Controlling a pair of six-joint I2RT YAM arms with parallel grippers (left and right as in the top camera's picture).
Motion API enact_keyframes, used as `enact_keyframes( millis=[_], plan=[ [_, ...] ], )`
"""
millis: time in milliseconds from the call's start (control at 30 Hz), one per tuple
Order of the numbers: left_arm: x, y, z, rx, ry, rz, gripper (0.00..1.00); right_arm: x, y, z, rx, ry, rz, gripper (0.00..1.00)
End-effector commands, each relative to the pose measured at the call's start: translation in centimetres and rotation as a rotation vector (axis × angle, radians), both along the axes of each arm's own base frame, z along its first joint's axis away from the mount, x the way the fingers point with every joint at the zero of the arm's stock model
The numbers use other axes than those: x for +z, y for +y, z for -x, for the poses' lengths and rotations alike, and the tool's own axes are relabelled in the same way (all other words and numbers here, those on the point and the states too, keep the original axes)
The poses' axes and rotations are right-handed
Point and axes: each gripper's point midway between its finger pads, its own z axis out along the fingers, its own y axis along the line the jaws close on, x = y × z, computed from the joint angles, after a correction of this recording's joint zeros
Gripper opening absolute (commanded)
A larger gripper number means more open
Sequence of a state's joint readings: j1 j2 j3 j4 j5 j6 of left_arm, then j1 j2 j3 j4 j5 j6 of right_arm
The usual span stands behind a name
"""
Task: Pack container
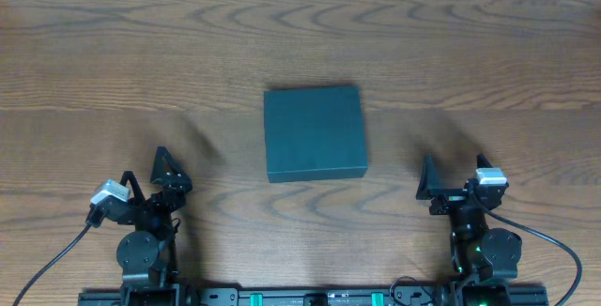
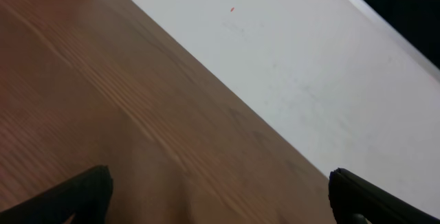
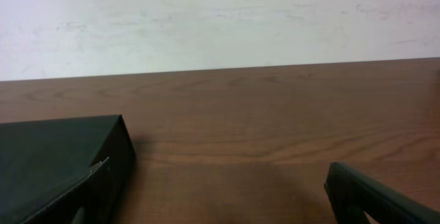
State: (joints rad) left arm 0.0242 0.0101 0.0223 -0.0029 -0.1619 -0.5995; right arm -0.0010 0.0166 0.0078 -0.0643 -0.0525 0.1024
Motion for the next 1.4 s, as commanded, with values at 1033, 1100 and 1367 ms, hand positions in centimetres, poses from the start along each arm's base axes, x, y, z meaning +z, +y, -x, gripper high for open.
enact_keyframes(
  millis=[1033, 1100, 1367],
  plan=[
    [-2.0, -0.1, 0.1, -0.014, 0.095, -0.119, 0.99, 0.0, -0.3, 0.0, -0.009, -0.003, 0.006, 0.99],
    [-2.0, -0.1, 0.1, -0.014, 0.095, -0.119, 0.98, 0.0, -0.3, 0.0, -0.009, -0.003, 0.006, 0.99],
    [-2.0, -0.1, 0.1, -0.015, 0.095, -0.119, 0.98, 0.0, -0.3, 0.0, -0.009, -0.003, 0.006, 0.99]
  ],
)
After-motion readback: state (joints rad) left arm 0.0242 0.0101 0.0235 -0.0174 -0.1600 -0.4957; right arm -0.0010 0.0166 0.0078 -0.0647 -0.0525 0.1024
